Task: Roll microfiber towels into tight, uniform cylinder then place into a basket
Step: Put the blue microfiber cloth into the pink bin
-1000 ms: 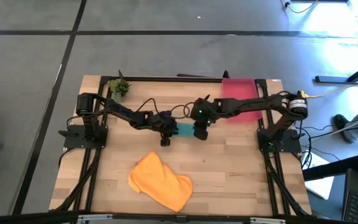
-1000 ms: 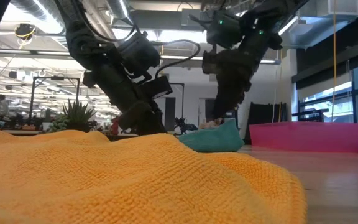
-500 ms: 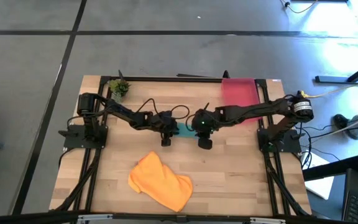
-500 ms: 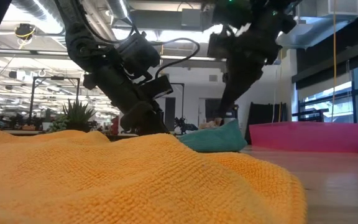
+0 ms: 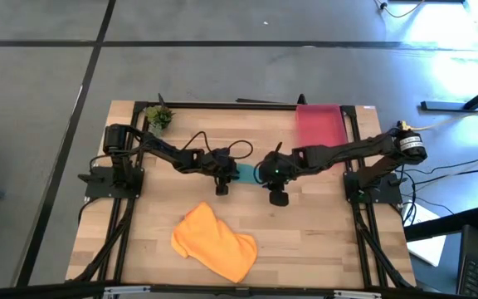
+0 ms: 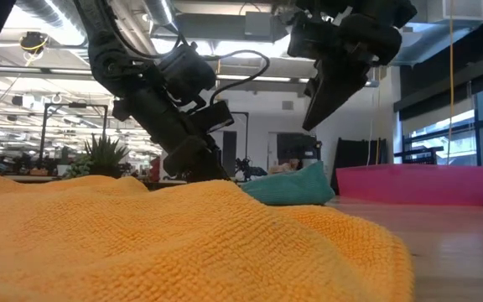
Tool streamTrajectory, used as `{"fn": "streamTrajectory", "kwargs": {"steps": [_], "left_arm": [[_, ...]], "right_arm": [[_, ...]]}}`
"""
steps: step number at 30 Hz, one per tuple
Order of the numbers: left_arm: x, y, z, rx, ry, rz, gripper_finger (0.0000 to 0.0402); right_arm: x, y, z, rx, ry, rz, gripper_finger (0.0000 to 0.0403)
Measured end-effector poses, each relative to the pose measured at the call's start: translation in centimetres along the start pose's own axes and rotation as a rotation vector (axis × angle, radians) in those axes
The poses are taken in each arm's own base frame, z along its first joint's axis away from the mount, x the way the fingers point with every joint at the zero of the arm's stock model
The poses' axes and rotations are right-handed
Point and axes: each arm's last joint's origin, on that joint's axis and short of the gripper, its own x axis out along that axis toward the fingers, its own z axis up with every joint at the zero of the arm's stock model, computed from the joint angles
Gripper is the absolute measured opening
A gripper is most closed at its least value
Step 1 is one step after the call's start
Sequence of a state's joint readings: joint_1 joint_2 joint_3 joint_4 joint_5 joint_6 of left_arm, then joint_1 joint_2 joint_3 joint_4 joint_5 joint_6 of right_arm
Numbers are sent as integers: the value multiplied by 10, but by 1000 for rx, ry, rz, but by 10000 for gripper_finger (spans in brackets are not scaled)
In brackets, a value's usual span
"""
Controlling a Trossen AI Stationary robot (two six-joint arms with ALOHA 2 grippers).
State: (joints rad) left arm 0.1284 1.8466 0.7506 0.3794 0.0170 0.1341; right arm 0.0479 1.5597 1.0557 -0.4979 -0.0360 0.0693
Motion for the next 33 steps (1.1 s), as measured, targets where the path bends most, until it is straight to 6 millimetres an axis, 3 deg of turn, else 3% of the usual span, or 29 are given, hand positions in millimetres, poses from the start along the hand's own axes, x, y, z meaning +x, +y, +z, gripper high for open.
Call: {"fn": "streamTrajectory", "kwargs": {"steps": [16, 25, 33], "left_arm": [[0, 0, 1, 0, -7, 1, 82], [0, 0, 2, 1, -8, 1, 82], [-1, 0, 2, 1, -9, 2, 82]], "right_arm": [[0, 1, 1, -23, -10, -42, 97], [0, 4, 2, -29, -18, 77, 97], [0, 4, 2, -34, -16, 82, 97]]}}
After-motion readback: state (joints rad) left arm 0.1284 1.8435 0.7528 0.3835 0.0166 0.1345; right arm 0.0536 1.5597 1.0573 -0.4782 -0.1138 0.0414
